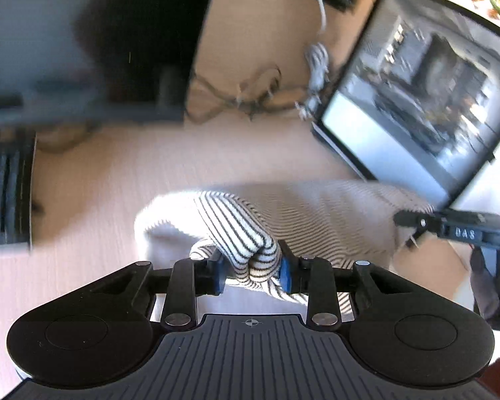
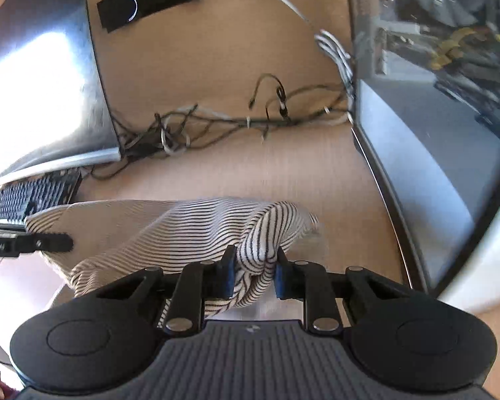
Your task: Fold clothes
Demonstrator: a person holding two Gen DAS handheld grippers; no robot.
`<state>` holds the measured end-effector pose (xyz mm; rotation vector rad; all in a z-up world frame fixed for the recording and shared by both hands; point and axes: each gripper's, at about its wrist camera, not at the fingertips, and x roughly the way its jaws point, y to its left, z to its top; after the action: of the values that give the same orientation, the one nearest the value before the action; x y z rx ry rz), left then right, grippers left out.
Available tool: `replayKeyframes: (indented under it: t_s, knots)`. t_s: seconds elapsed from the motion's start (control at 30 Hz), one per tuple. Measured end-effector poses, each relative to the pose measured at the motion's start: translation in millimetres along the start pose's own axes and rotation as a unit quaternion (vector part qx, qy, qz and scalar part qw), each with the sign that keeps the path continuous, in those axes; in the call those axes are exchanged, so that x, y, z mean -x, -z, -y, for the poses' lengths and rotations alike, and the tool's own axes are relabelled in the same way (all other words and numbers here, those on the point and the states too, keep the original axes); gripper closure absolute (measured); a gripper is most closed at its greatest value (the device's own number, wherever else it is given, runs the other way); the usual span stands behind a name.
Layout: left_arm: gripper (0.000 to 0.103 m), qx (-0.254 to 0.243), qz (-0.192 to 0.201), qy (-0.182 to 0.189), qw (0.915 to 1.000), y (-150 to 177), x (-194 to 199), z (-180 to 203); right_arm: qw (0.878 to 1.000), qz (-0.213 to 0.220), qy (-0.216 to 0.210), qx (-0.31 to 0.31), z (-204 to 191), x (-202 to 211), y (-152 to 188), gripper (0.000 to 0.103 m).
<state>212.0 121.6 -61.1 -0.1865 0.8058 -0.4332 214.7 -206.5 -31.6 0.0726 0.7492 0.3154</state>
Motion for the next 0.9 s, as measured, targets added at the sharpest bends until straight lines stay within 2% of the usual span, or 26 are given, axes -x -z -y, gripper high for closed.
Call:
replayKeyframes:
  t_s: [0.17,0.27,0.37,0.43,0.53,0.6,0.7,0.77,0.83,0.87,0.9]
  knots:
    - [0.069,0.01,-0.059,0.005,0.9982,51,-7,-6,0.998,-0.03,0.044,-0.018,-5,-3,48,0.082]
    - [0.063,0.007,-0.053,0.006,0.9985,49,-4,-9,0.997,-0.037,0.072,-0.015,-9,-16,63,0.079]
    - [0.055,-0.012,-0.033,-0.004,0.9994,39,8,-11,0.996,-0.035,0.083,0.009,-19,-11,66,0.078]
    - [0.052,-0.021,-0.018,-0.012,0.9996,32,17,-12,0.996,-0.033,0.079,0.015,-21,-1,68,0.078]
    - [0.046,0.005,-0.005,-0.004,1.0,25,23,-16,0.998,-0.029,0.06,-0.002,-11,10,71,0.075]
    - [0.031,0.027,-0.002,0.009,0.9996,24,23,-17,0.999,-0.023,0.041,-0.026,-2,11,71,0.056]
    - [0.026,0.047,-0.004,0.018,0.9987,29,12,-11,0.998,-0.019,0.023,-0.054,9,1,68,0.052]
    - [0.026,0.056,-0.003,0.008,0.9984,31,6,-7,0.998,-0.027,0.007,-0.062,14,-10,67,0.051]
    - [0.031,0.064,-0.003,-0.003,0.9979,32,0,-2,0.997,-0.038,-0.008,-0.067,18,-21,66,0.051]
    - [0.04,0.068,-0.003,-0.009,0.9976,33,-3,0,0.996,-0.042,-0.011,-0.072,19,-24,65,0.06]
    - [0.055,0.072,-0.003,-0.014,0.9973,34,-6,2,0.996,-0.041,-0.018,-0.074,18,-23,63,0.075]
